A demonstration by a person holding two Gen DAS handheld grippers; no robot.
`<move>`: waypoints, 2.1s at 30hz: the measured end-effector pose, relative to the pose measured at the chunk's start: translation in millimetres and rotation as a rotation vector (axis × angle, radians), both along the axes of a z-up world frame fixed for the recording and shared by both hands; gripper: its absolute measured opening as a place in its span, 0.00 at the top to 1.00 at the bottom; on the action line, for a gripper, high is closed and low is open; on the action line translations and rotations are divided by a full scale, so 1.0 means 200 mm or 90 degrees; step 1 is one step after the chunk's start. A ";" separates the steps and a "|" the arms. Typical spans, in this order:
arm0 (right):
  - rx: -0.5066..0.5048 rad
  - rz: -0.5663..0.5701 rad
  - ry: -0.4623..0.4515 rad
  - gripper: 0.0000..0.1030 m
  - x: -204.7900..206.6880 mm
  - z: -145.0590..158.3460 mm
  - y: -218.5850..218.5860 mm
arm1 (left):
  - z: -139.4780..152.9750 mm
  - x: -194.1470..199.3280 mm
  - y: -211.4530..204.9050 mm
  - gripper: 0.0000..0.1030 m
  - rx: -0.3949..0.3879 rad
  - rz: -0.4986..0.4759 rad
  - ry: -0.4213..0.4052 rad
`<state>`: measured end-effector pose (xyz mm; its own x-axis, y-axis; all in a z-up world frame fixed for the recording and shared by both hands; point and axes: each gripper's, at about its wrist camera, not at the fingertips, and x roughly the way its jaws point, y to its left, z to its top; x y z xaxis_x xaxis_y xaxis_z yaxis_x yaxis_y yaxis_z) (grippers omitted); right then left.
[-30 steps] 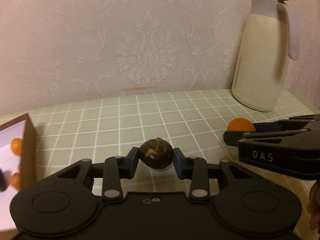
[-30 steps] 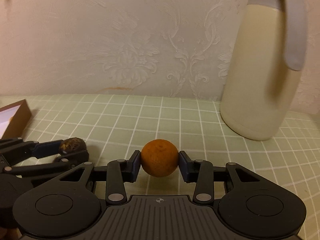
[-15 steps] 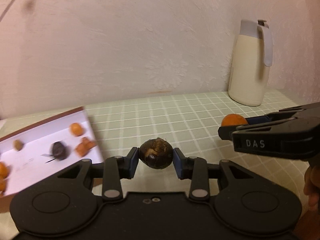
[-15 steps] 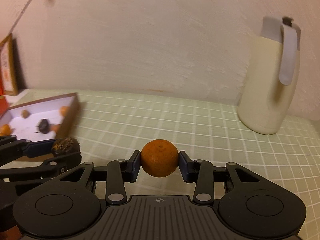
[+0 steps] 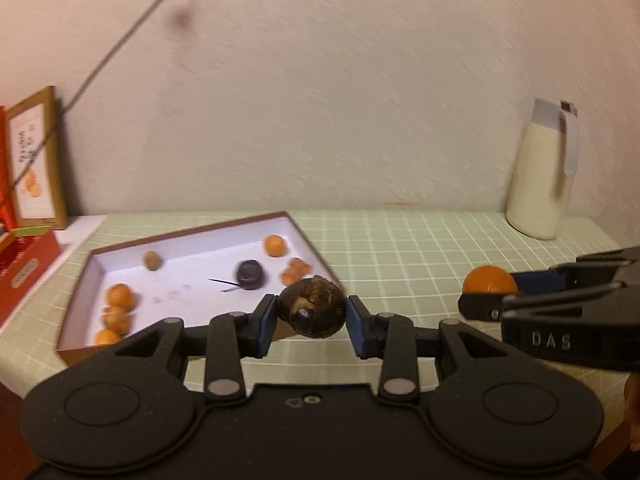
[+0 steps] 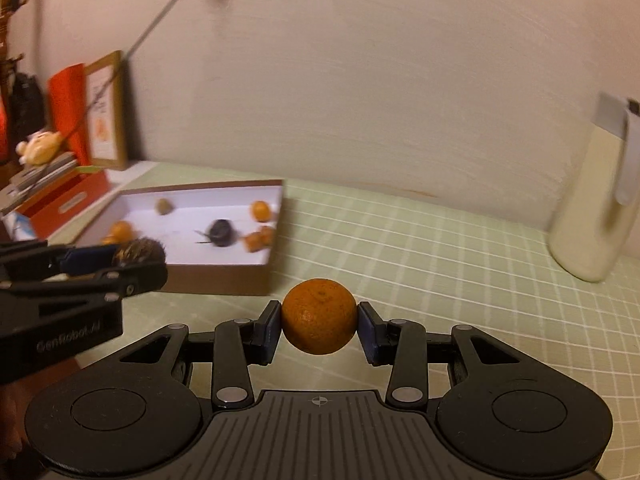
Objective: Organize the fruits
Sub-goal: 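Carry the chestnut and orange over the white box with both tools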
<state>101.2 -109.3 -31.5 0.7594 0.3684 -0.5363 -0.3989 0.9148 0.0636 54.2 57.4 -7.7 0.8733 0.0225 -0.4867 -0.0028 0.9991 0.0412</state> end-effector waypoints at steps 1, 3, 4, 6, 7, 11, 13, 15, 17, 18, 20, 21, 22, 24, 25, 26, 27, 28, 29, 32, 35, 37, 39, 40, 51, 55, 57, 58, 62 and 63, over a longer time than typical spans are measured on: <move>0.000 0.009 -0.003 0.60 -0.02 0.01 0.03 | 0.01 -0.02 0.02 0.73 0.000 0.005 -0.002; 0.001 0.023 -0.008 0.60 -0.04 0.04 0.08 | 0.03 -0.04 0.07 0.73 0.000 0.018 -0.006; 0.002 0.030 -0.012 0.60 -0.05 0.05 0.11 | 0.04 -0.06 0.10 0.73 0.000 0.026 -0.008; 0.003 0.041 -0.019 0.60 -0.06 0.07 0.15 | 0.06 -0.08 0.14 0.73 -0.002 0.039 -0.011; 0.005 0.048 -0.023 0.60 -0.07 0.09 0.18 | 0.07 -0.09 0.17 0.73 -0.004 0.047 -0.014; 0.007 0.070 -0.041 0.60 -0.09 0.14 0.28 | 0.10 -0.12 0.28 0.73 -0.012 0.075 -0.024; 0.008 0.081 -0.051 0.60 -0.10 0.18 0.33 | 0.13 -0.14 0.32 0.73 -0.014 0.087 -0.029; 0.010 0.089 -0.061 0.60 -0.10 0.20 0.36 | 0.15 -0.14 0.37 0.73 -0.014 0.097 -0.035; 0.012 0.095 -0.071 0.60 -0.09 0.23 0.40 | 0.17 -0.15 0.40 0.73 -0.013 0.107 -0.042; 0.013 0.098 -0.075 0.60 -0.09 0.24 0.41 | 0.18 -0.15 0.42 0.73 -0.014 0.112 -0.045; 0.016 0.103 -0.085 0.60 -0.08 0.26 0.45 | 0.20 -0.14 0.45 0.73 -0.015 0.120 -0.052; 0.017 0.105 -0.088 0.60 -0.07 0.28 0.46 | 0.20 -0.14 0.46 0.73 -0.014 0.124 -0.056; 0.018 0.108 -0.093 0.60 -0.06 0.29 0.48 | 0.22 -0.13 0.48 0.73 -0.015 0.129 -0.060; 0.021 0.111 -0.102 0.60 -0.05 0.31 0.50 | 0.23 -0.12 0.49 0.73 -0.015 0.136 -0.068; 0.024 0.111 -0.105 0.60 -0.03 0.32 0.52 | 0.24 -0.11 0.50 0.73 -0.014 0.140 -0.072; 0.025 0.112 -0.108 0.60 -0.02 0.33 0.53 | 0.25 -0.10 0.52 0.73 -0.013 0.142 -0.075; 0.028 0.114 -0.109 0.60 -0.01 0.33 0.53 | 0.26 -0.09 0.53 0.73 -0.011 0.144 -0.079; 0.030 0.114 -0.112 0.60 0.00 0.34 0.54 | 0.27 -0.08 0.53 0.73 -0.010 0.146 -0.082; 0.030 0.115 -0.115 0.60 0.01 0.35 0.55 | 0.28 -0.07 0.54 0.73 -0.009 0.149 -0.086; 0.034 0.115 -0.119 0.60 0.05 0.36 0.57 | 0.29 -0.04 0.57 0.73 -0.010 0.159 -0.091; 0.036 0.115 -0.121 0.60 0.10 0.36 0.59 | 0.29 0.00 0.61 0.73 -0.012 0.171 -0.093; 0.036 0.115 -0.120 0.60 0.14 0.35 0.60 | 0.28 0.04 0.63 0.73 -0.013 0.179 -0.092; 0.035 0.114 -0.118 0.60 0.18 0.34 0.62 | 0.28 0.07 0.66 0.73 -0.014 0.185 -0.091; 0.035 0.113 -0.116 0.60 0.20 0.33 0.61 | 0.28 0.08 0.67 0.73 -0.013 0.187 -0.090; 0.033 0.111 -0.106 0.60 0.42 0.29 0.68 | 0.19 0.25 0.75 0.73 -0.004 0.196 -0.074; 0.029 0.114 -0.099 0.60 0.51 0.26 0.72 | 0.16 0.30 0.77 0.73 -0.001 0.200 -0.067; 0.026 0.116 -0.094 0.60 0.56 0.24 0.75 | 0.14 0.33 0.79 0.73 -0.001 0.203 -0.063; 0.025 0.116 -0.093 0.60 0.58 0.24 0.76 | 0.13 0.35 0.80 0.73 0.000 0.204 -0.060; 0.022 0.113 -0.076 0.60 0.66 0.18 0.79 | 0.09 0.40 0.84 0.73 0.004 0.208 -0.050; 0.021 0.113 -0.071 0.60 0.69 0.17 0.80 | 0.08 0.42 0.85 0.73 0.004 0.209 -0.046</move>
<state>238.8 50.8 1.8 0.7343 0.5184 -0.4383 -0.5604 0.8273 0.0397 137.8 227.3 8.8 0.8510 0.3107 -0.4234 -0.3273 0.9443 0.0350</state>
